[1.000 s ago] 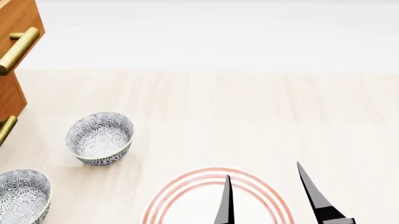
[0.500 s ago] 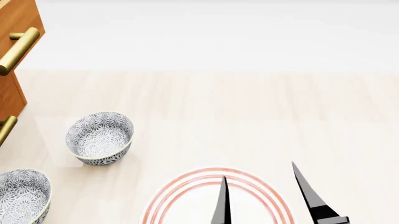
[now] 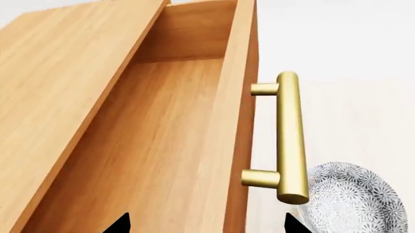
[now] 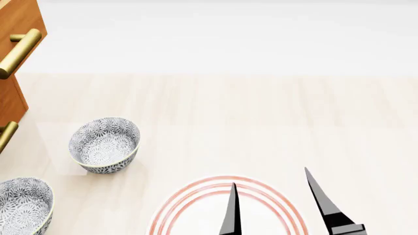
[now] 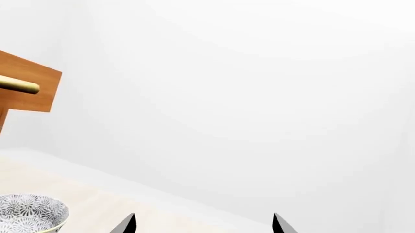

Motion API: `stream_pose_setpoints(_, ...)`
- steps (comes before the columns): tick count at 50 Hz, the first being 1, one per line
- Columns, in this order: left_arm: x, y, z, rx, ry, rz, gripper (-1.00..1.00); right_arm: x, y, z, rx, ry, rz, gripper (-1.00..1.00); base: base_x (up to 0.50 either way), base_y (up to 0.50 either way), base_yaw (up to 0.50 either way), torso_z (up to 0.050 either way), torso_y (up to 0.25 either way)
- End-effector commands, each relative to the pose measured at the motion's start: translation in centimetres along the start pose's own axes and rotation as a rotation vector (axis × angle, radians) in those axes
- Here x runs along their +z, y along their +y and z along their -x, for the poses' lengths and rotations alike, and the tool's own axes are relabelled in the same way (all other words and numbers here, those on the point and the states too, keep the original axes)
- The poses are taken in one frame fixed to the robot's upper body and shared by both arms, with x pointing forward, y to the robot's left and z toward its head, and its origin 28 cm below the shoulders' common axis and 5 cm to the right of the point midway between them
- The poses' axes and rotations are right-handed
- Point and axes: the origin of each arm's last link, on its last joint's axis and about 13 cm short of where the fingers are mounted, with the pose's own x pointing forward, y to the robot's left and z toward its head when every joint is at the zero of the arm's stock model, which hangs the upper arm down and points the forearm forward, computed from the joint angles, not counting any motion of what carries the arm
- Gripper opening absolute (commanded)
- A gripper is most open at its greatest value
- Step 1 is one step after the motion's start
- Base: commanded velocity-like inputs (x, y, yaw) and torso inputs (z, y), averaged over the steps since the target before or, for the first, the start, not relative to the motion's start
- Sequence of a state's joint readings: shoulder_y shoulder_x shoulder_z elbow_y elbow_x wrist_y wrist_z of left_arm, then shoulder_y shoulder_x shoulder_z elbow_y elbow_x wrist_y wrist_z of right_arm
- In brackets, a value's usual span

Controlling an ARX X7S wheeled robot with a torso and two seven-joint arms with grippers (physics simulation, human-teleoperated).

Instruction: Open the top drawer of the cabinet.

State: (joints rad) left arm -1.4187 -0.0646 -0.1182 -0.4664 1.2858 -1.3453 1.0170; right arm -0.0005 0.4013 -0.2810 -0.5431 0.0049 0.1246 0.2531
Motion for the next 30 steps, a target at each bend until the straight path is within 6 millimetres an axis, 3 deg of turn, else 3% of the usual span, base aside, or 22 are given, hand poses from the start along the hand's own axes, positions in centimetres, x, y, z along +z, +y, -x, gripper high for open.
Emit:
stream_pose_setpoints(1, -0.5, -0.7, -0.6, -0.019, 0.026, -0.034, 1.00, 0.0, 0.0, -0.1, 0.002, 0.000, 0.001, 1.00, 0.00, 0.00, 0.00, 0.000, 0.000)
stream_pose_setpoints(19, -1.5, -1.6, -1.1, -0.069, 0.042, -0.070, 1.00, -0.1, 0.0, 0.0, 0.002, 0.006, 0.007, 1.00, 0.00, 0.00, 0.00, 0.000, 0.000)
stream_pose_setpoints(30, -1.4, -3.1, 1.8, -0.177, -0.022, -0.134, 1.00, -0.2, 0.0, 0.1, 0.001, 0.008, 0.011, 1.00, 0.00, 0.00, 0.00, 0.000, 0.000)
